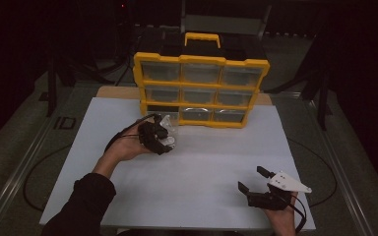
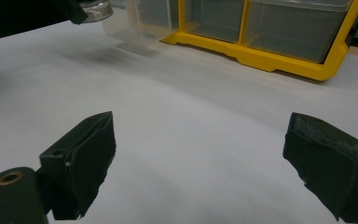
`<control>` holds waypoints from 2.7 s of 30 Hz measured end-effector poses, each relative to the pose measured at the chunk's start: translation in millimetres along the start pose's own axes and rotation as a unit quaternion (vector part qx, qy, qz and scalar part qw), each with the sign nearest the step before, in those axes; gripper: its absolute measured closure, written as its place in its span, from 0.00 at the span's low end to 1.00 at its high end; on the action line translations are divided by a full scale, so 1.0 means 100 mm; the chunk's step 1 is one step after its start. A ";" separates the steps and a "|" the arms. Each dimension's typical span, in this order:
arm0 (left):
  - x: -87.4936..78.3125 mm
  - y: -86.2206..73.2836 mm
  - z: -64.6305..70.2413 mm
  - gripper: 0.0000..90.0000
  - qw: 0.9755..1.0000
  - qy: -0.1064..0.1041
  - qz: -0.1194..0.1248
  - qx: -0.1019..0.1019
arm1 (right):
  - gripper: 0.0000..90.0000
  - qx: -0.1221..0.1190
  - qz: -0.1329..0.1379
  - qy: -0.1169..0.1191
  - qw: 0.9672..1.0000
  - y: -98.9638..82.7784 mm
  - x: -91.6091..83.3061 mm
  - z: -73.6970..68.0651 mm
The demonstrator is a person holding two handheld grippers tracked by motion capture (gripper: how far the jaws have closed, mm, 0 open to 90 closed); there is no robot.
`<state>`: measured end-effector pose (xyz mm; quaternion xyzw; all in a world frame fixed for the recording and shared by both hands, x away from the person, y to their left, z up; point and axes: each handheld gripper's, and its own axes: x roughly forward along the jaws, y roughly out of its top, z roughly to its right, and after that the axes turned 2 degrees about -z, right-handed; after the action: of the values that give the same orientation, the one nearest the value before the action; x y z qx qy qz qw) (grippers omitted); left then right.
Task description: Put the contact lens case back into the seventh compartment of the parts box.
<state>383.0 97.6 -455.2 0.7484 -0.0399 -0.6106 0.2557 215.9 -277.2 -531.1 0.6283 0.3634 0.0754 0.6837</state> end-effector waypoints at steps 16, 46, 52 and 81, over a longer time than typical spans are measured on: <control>-0.18 0.04 -0.05 0.55 1.000 0.009 0.009 0.004 | 0.10 -0.001 -0.003 0.002 1.000 0.00 0.01 -0.01; -0.43 0.08 -0.30 0.55 1.000 0.017 0.018 -0.015 | 0.10 0.001 -0.002 0.002 1.000 -0.01 0.01 0.00; -0.49 0.08 -0.36 0.55 0.999 0.018 0.023 -0.024 | 0.10 0.002 -0.003 0.002 1.000 -0.01 0.01 0.01; -0.54 0.04 -0.67 0.55 0.993 0.077 0.019 -0.090 | 0.10 0.003 -0.003 0.003 1.000 -0.01 0.01 0.01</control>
<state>432.9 136.9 -396.9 0.7662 0.0215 -0.5474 0.3359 217.1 -277.6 -532.3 0.6288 0.3678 0.0741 0.6811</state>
